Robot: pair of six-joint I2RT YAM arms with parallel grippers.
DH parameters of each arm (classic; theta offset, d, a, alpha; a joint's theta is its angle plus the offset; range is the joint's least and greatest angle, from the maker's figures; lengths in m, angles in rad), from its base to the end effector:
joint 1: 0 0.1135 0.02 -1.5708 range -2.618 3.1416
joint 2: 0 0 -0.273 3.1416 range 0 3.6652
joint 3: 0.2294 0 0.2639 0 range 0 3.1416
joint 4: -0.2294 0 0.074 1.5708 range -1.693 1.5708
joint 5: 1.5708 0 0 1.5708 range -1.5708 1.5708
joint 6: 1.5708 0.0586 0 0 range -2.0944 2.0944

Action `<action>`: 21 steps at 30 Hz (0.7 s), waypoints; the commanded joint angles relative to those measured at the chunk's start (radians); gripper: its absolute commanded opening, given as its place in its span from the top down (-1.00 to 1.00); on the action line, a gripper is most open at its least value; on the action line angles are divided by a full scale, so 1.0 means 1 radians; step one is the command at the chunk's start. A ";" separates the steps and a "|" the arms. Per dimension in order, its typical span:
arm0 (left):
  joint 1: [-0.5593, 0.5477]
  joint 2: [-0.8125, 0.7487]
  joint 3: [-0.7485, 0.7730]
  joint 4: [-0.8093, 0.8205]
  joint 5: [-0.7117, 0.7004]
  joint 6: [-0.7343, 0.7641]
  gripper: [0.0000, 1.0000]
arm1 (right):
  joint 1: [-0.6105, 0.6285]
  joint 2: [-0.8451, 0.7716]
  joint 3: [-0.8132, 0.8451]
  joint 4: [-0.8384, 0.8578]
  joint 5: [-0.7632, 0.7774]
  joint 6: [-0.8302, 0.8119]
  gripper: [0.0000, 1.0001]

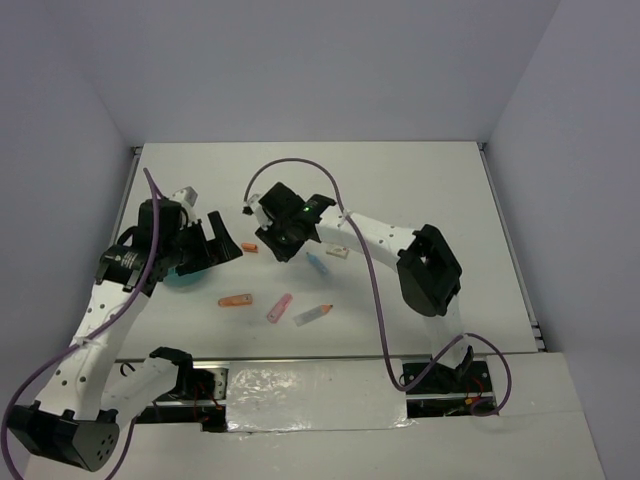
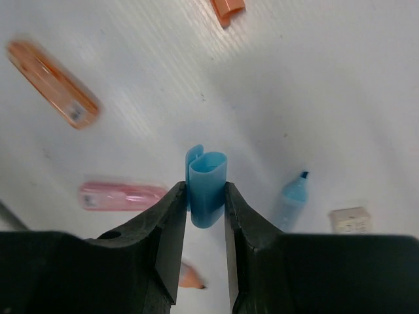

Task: Sort the stationery into containers
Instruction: Move the pen cap to the center of the board.

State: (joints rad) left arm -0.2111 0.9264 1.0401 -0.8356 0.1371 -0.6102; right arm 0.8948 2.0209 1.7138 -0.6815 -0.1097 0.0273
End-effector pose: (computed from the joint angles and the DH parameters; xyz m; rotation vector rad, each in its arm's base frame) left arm 0.1974 -0.0505 0.3333 -0.3948 2.3207 -0.5726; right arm 0.2919 0.3742 0.2284 -1.1432 2.3655 0.4793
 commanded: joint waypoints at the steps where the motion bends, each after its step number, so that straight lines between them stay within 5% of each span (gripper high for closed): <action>1: -0.001 -0.021 0.034 0.001 0.016 -0.020 -0.99 | 0.020 -0.011 -0.043 -0.081 0.110 -0.384 0.44; 14: -0.001 -0.078 -0.008 -0.060 0.027 -0.037 -0.99 | 0.032 0.068 -0.065 -0.095 -0.008 -0.500 0.31; 17: -0.001 -0.096 -0.028 -0.074 0.006 -0.036 -0.99 | 0.049 0.062 -0.095 -0.087 -0.016 -0.501 0.00; 21: -0.001 -0.113 -0.052 -0.074 -0.002 -0.033 -0.99 | 0.062 0.058 -0.094 -0.084 0.030 -0.468 -0.12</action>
State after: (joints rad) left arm -0.2111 0.8265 0.9977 -0.9016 0.1505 -0.6353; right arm 0.9405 2.0842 1.6096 -0.7666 -0.0914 -0.4461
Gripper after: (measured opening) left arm 0.994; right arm 0.539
